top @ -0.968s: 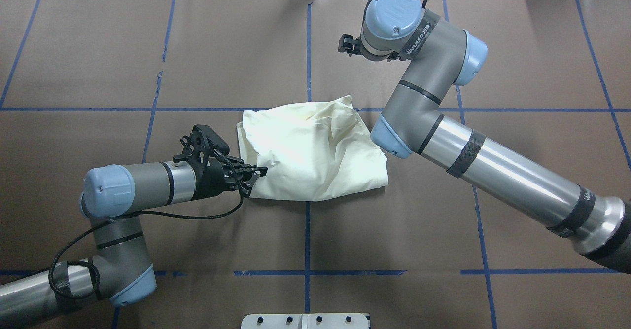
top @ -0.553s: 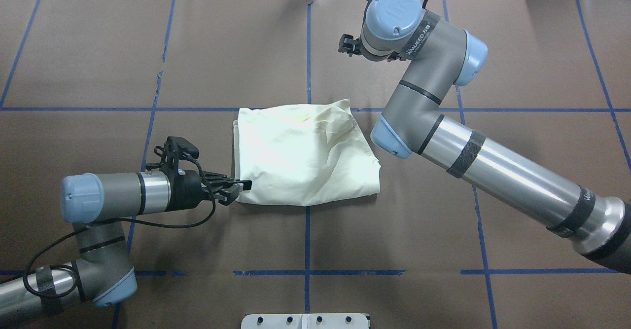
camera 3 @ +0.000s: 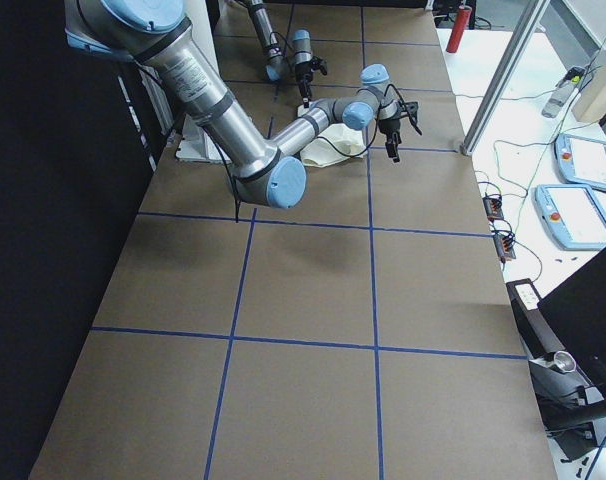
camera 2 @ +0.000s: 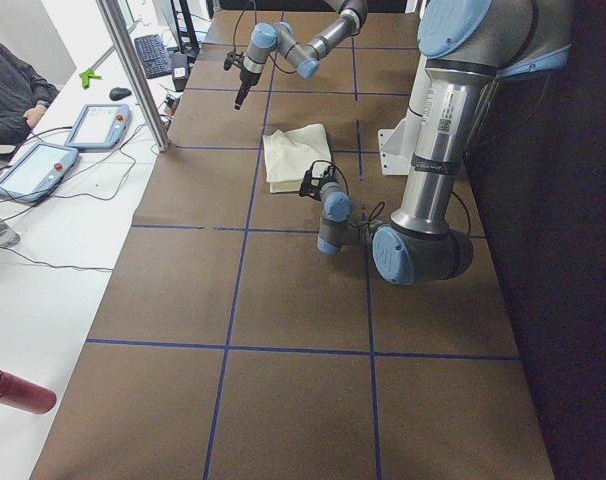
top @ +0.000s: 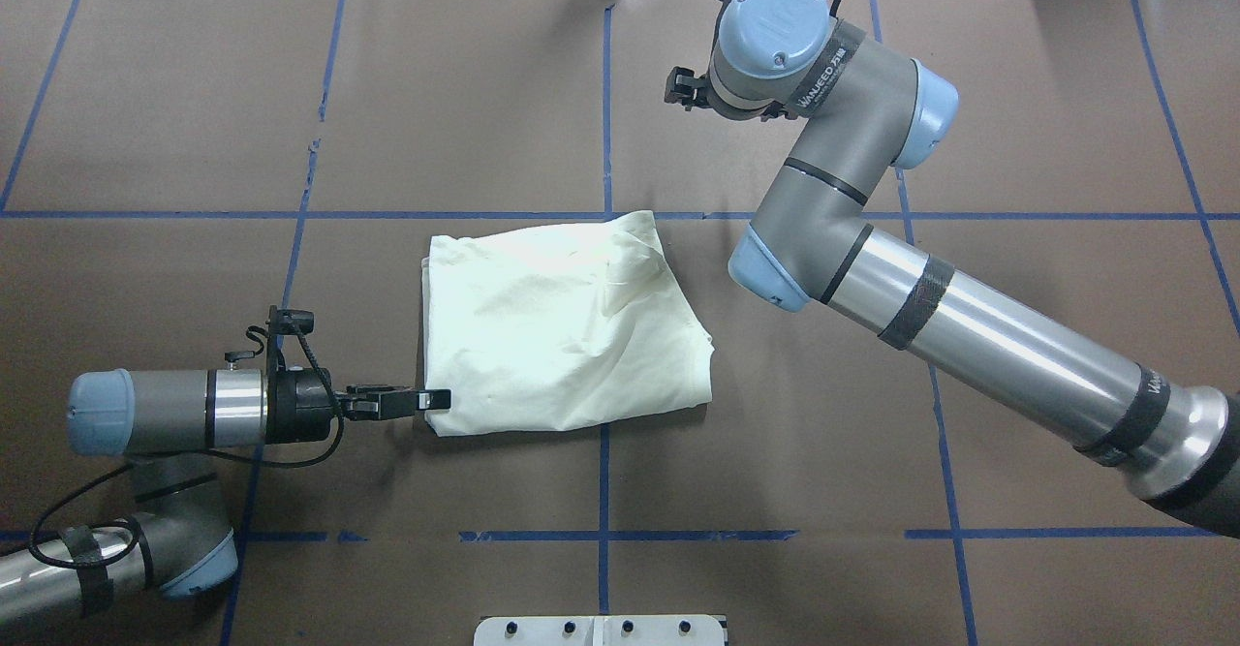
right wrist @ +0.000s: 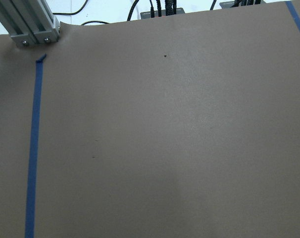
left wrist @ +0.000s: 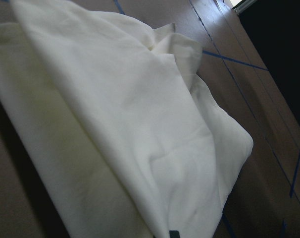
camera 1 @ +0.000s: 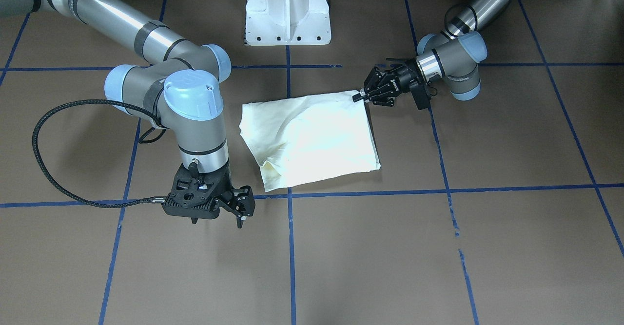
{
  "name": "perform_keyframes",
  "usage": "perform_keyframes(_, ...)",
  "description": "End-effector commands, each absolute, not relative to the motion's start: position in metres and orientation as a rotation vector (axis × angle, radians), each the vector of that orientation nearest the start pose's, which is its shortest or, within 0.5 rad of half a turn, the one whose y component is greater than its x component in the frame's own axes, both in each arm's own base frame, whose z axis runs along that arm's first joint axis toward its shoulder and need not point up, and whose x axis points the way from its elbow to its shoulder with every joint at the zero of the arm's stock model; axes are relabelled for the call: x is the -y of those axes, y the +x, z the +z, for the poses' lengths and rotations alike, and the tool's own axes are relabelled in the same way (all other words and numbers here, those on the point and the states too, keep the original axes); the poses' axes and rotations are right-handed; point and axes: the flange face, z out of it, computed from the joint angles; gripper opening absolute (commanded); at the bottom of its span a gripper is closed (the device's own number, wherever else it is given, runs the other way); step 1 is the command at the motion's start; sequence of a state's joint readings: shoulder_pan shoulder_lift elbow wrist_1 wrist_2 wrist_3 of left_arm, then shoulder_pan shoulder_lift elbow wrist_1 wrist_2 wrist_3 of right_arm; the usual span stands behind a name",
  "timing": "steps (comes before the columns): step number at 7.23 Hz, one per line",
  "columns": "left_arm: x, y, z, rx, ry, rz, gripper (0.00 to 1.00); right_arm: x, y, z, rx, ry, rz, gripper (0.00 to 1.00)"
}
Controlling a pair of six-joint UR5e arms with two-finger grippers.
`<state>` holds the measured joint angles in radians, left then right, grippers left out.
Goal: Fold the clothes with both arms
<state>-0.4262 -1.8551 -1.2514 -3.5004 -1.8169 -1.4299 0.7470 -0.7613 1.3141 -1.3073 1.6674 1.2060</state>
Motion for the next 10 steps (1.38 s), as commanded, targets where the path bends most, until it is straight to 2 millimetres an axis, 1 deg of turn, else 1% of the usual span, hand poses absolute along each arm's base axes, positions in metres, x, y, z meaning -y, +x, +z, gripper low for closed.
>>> perform_keyframes(1,0.335,0.475,0.458,-1.869,0.312,0.002,0.18,0.620,-0.487,0.247,0.747,0.356,0.322,1.00)
perform_keyframes(2,0.337,0.474,0.459,-1.865,0.318,0.004,0.71,0.618,-0.485,0.248,0.748,0.356,0.322,1.00)
perform_keyframes(3,0.338,0.473,0.458,-1.860,0.309,0.020,1.00,0.618,-0.485,0.250,0.747,0.356,0.322,1.00)
perform_keyframes(5,0.361,0.447,0.458,-1.848,0.305,0.065,1.00,0.617,-0.484,0.250,0.747,0.356,0.322,1.00)
perform_keyframes(6,0.370,0.437,0.461,-1.839,0.305,0.071,1.00,0.617,-0.484,0.250,0.747,0.356,0.322,1.00)
perform_keyframes(7,0.380,0.430,0.460,-1.821,0.296,0.075,1.00,0.617,-0.484,0.250,0.747,0.356,0.322,1.00)
perform_keyframes(8,0.386,0.428,0.438,-1.787,0.274,0.066,1.00,0.617,-0.484,0.249,0.748,0.356,0.322,1.00)
perform_keyframes(9,0.392,0.428,0.399,-1.718,0.238,0.039,1.00,0.617,-0.484,0.250,0.747,0.356,0.322,1.00)
perform_keyframes(10,0.396,0.424,0.352,-1.617,0.185,-0.007,1.00,0.617,-0.484,0.250,0.747,0.356,0.322,1.00)
